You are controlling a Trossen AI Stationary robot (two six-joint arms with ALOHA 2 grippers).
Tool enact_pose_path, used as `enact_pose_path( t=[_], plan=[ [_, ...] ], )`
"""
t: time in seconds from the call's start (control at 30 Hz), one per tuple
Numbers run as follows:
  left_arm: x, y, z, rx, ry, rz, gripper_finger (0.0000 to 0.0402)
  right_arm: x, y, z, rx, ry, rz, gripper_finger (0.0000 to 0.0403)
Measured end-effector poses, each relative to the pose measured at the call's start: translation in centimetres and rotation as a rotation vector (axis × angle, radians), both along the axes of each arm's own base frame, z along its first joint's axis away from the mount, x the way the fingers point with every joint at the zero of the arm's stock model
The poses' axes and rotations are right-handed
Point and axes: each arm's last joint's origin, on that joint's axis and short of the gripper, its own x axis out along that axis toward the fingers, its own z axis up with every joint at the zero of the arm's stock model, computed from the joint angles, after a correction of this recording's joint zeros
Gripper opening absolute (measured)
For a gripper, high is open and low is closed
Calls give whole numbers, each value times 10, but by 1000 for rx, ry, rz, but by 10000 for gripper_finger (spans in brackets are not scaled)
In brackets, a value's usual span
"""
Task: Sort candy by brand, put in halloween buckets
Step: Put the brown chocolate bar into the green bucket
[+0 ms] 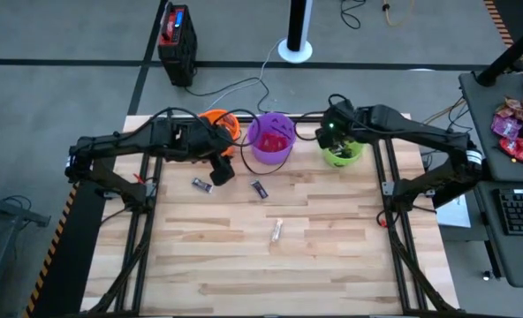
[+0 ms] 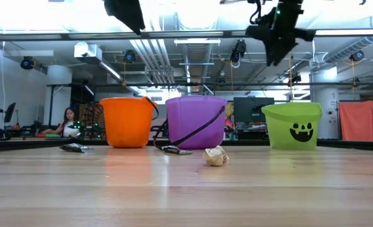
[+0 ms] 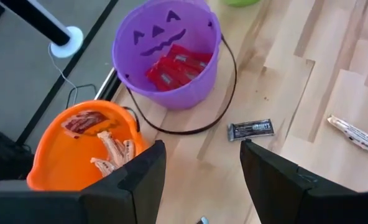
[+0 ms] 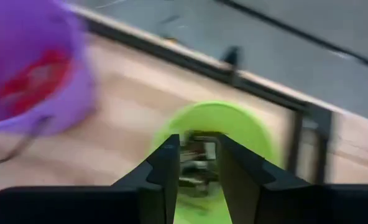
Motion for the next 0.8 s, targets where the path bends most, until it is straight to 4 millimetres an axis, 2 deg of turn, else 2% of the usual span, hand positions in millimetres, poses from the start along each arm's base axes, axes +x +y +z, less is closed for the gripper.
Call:
enact_pose_path(
  t=[0.07, 0.13, 0.2, 0.27, 0.4, 0.53, 0.67, 0.8],
  plan=[
    [-2, 0, -1, -10, 25, 1, 190, 7, 3, 3, 47, -65, 112, 92],
    [-7, -2, -6, -35, 101, -42, 190, 20, 10, 7, 128, -171, 313, 89],
    [-10, -5, -15, -54, 181, -161, 190, 32, 18, 9, 243, -297, 528, 86],
    [-12, -9, -32, -92, 249, -286, 190, 41, 23, 10, 301, -376, 606, 83],
    [-23, -9, -82, -147, 339, -305, 190, 44, 27, 7, 301, -362, 556, 82],
    [-37, -6, -139, -109, 439, -382, 190, 46, 31, 2, 298, -353, 517, 89],
    [-33, 7, -164, -86, 432, -424, 190, 46, 31, -2, 309, -352, 508, 98],
    [-32, 31, -184, -168, 486, -357, 190, 46, 31, -3, 318, -351, 499, 105]
  ],
)
